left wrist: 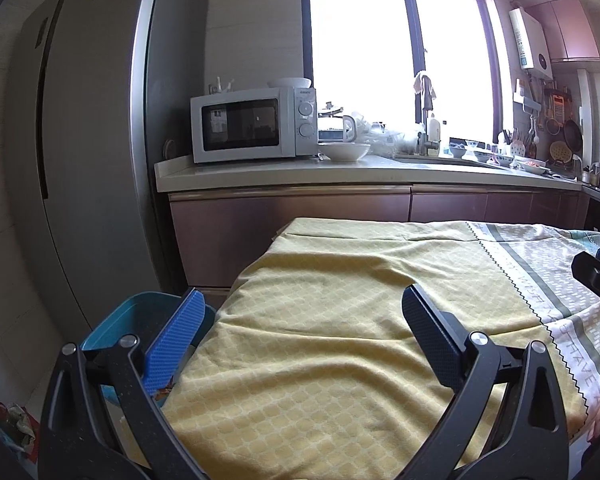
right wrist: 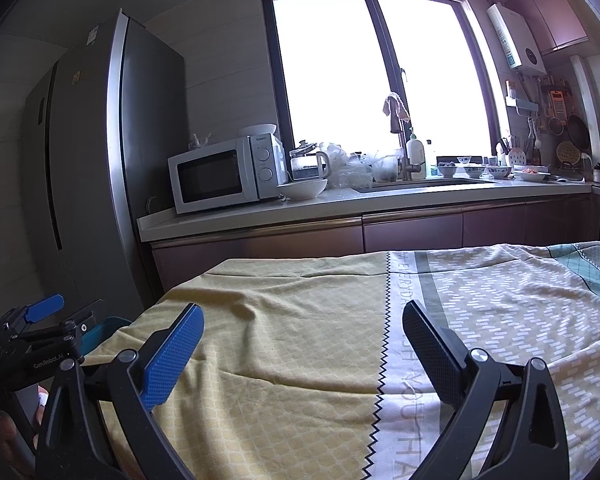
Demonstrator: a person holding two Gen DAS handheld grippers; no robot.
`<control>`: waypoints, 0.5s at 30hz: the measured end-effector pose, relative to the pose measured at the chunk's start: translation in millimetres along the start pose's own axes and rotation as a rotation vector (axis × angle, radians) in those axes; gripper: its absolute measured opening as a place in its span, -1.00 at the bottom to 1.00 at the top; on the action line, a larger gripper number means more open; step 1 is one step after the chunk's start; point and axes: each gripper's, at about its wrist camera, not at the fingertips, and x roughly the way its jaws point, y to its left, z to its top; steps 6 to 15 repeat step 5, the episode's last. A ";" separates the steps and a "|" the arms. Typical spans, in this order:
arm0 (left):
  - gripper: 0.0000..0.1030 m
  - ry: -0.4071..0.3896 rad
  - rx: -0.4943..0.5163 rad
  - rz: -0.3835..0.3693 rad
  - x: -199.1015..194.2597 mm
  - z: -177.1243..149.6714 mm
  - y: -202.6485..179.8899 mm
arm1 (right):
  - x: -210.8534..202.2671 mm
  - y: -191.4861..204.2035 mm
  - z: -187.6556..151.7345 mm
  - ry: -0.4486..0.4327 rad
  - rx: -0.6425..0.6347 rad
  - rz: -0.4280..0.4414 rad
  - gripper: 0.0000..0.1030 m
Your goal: Collect trash
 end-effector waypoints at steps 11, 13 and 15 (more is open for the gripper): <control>0.89 0.212 -0.024 -0.087 58.1 12.3 -2.5 | 11.2 -36.0 4.7 0.070 0.029 -0.070 0.87; 0.89 0.212 -0.024 -0.087 58.1 12.3 -2.5 | 11.2 -36.0 4.7 0.070 0.029 -0.070 0.87; 0.89 0.212 -0.024 -0.087 58.1 12.3 -2.5 | 11.2 -36.0 4.7 0.070 0.029 -0.070 0.87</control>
